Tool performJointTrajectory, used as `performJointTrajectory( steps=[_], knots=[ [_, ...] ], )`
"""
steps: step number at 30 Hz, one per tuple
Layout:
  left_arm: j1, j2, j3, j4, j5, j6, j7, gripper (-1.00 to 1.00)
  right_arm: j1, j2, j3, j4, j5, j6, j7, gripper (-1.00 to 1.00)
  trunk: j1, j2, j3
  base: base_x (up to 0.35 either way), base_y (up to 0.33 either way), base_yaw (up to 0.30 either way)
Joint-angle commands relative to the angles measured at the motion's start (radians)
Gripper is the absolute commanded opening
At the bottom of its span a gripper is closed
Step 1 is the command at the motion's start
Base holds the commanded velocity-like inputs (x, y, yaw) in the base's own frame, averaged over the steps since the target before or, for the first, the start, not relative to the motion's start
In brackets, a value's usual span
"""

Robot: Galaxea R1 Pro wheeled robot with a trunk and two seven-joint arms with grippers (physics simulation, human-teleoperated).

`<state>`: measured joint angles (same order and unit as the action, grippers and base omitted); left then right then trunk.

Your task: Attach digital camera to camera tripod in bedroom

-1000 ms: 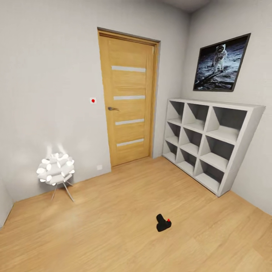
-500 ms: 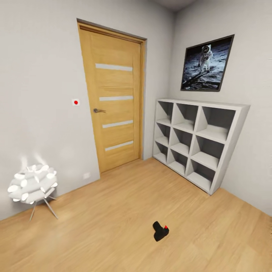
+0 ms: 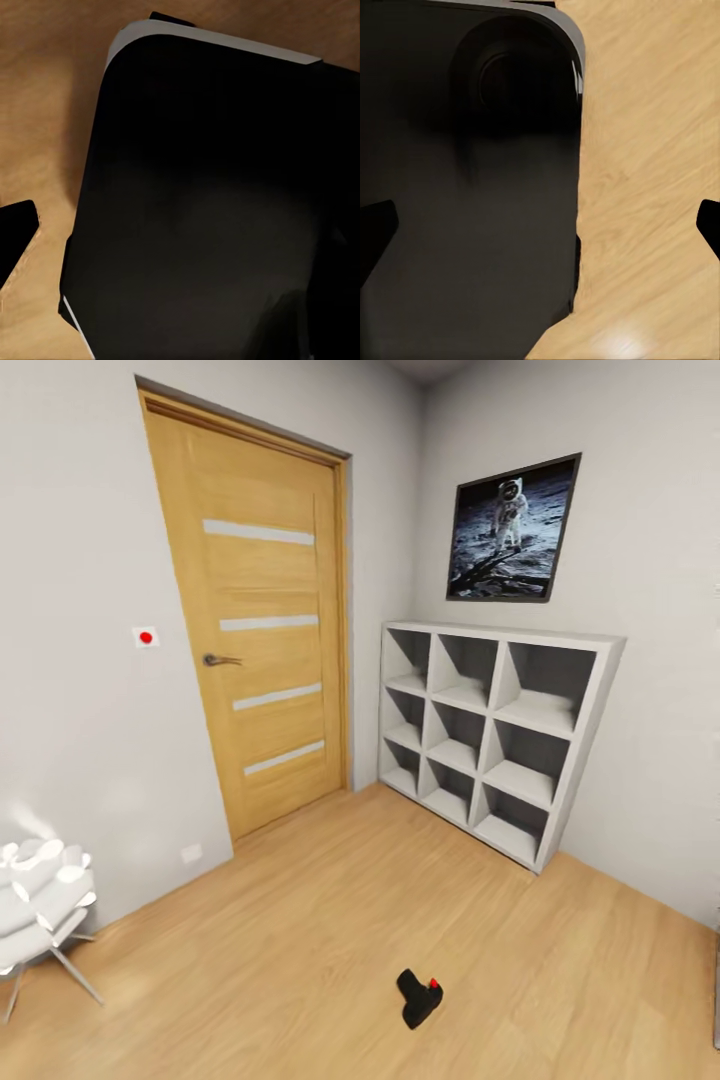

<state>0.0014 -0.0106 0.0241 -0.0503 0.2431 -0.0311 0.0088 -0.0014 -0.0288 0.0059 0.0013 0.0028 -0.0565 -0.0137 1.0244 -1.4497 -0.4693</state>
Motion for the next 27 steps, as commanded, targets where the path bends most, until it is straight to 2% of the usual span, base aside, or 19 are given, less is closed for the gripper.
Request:
performJointTrajectory(
  steps=[1, 18, 27],
  knots=[
    [0.000, 0.000, 0.002, 0.000, 0.003, -0.002, 0.001, 1.00, 0.000, 0.000, 0.000, 0.000, 0.000, -0.003, -0.001, 1.00, 0.001, 0.000, -0.001, 0.301, 0.219, -0.253],
    [0.000, -0.001, 0.004, 0.000, 0.001, -0.009, 0.002, 1.00, 0.000, 0.000, 0.001, 0.000, 0.000, -0.006, -0.002, 1.00, 0.001, 0.000, -0.001, 0.301, 0.216, -0.253],
    [0.000, -0.002, 0.005, 0.000, 0.001, -0.010, 0.002, 1.00, 0.000, 0.000, 0.001, 0.000, 0.000, -0.006, -0.002, 1.00, 0.001, 0.000, -0.001, 0.314, 0.088, -0.253]
  ],
)
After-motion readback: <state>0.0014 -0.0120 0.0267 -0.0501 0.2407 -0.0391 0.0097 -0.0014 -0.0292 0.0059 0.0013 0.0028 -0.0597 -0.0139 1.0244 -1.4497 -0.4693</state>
